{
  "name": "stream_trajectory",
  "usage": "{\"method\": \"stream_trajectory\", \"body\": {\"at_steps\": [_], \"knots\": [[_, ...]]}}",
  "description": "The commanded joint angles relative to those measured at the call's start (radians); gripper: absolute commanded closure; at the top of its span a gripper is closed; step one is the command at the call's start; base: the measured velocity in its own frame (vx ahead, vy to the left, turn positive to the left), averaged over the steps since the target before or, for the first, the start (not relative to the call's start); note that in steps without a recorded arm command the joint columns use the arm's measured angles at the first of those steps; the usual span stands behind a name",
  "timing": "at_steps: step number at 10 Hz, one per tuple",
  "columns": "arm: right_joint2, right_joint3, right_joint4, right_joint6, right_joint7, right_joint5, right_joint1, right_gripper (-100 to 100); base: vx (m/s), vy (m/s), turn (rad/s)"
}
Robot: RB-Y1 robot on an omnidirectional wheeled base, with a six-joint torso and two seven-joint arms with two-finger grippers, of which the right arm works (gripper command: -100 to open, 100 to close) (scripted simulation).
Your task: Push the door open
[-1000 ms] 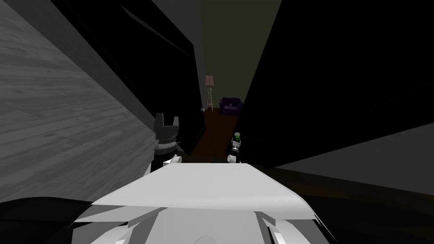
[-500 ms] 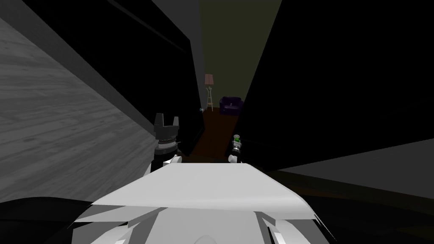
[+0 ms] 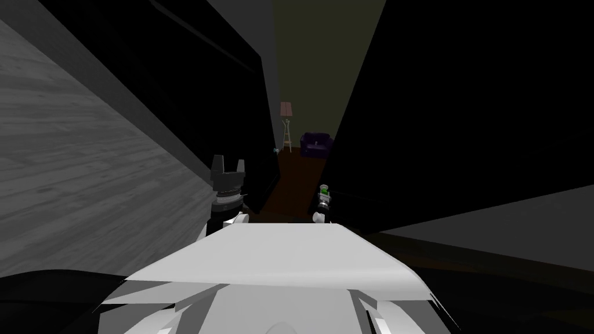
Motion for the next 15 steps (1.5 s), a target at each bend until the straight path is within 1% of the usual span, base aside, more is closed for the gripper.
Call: {"method": "stream_trajectory", "body": {"at_steps": [1, 6, 8, 9, 11, 13, 14, 15], "knots": [[-0.010, -0.009, 0.001, -0.002, 0.001, -0.007, 0.000, 100, 0.115, 0.004, -0.012], [-0.033, -0.038, 0.006, -0.008, 0.006, -0.028, -0.002, 100, 0.191, -0.007, -0.017], [-0.033, -0.038, 0.006, -0.008, 0.006, -0.028, -0.002, 100, 0.094, -0.003, -0.009], [-0.041, -0.053, 0.009, -0.011, 0.008, -0.039, -0.003, 100, 0.148, 0.012, -0.027], [-0.047, -0.070, 0.011, -0.014, 0.011, -0.050, -0.003, 100, 0.210, -0.020, -0.040], [-0.047, -0.070, 0.011, -0.014, 0.011, -0.050, -0.003, 100, 0.104, 0.000, -0.001], [-0.052, -0.087, 0.014, -0.018, 0.013, -0.063, -0.004, 100, 0.138, 0.008, -0.043], [-0.053, -0.091, 0.015, -0.019, 0.014, -0.066, -0.005, 100, 0.194, -0.002, -0.050]]}}
